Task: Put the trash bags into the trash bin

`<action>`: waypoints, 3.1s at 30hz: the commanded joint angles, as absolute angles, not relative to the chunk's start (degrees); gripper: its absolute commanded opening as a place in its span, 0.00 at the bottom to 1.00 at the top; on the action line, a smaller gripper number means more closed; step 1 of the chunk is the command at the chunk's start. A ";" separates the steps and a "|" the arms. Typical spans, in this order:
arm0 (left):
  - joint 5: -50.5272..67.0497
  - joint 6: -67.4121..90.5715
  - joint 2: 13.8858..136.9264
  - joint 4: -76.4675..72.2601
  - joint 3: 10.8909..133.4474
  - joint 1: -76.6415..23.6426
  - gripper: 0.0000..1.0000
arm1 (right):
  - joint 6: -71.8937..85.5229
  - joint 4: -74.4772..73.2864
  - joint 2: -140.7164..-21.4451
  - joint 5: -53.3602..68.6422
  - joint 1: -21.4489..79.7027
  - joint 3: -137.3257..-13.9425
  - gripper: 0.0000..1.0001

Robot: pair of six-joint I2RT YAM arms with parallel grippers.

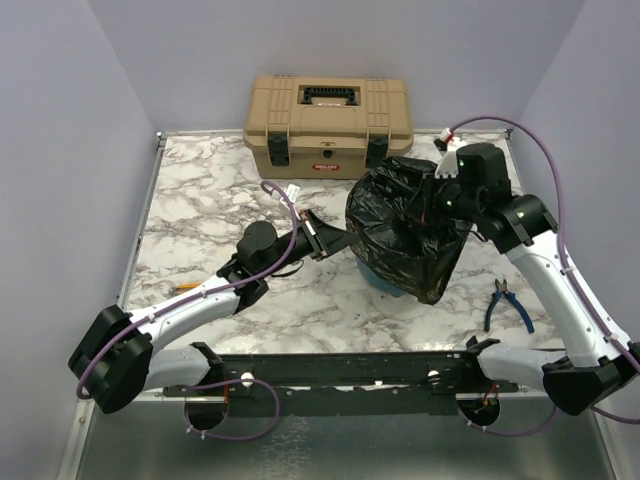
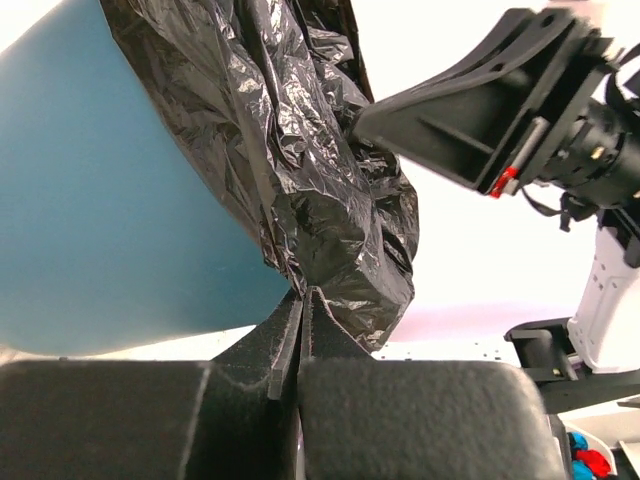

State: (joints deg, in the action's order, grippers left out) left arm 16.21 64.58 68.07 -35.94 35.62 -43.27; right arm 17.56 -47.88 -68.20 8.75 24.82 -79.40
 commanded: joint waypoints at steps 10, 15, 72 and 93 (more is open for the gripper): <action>19.48 58.17 68.85 -32.35 32.21 -43.51 0.00 | 11.75 -49.15 -73.25 -1.50 25.31 -80.29 0.07; 16.34 52.96 69.95 -23.94 35.05 -43.53 0.00 | 8.63 -45.42 -77.21 0.85 25.31 -78.16 0.06; 9.49 40.83 65.58 -1.71 37.14 -43.67 0.00 | 12.97 -20.72 -80.70 -15.08 26.28 -55.72 0.20; 10.18 40.07 67.93 -1.89 41.77 -43.67 0.00 | 18.11 -40.96 -53.81 -20.90 26.25 -71.63 0.75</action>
State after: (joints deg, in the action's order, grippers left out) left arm 10.52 40.88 67.66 -2.42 41.52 -43.38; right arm 15.18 -35.68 -57.28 -12.08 26.41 -69.38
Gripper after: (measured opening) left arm 0.003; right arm 0.719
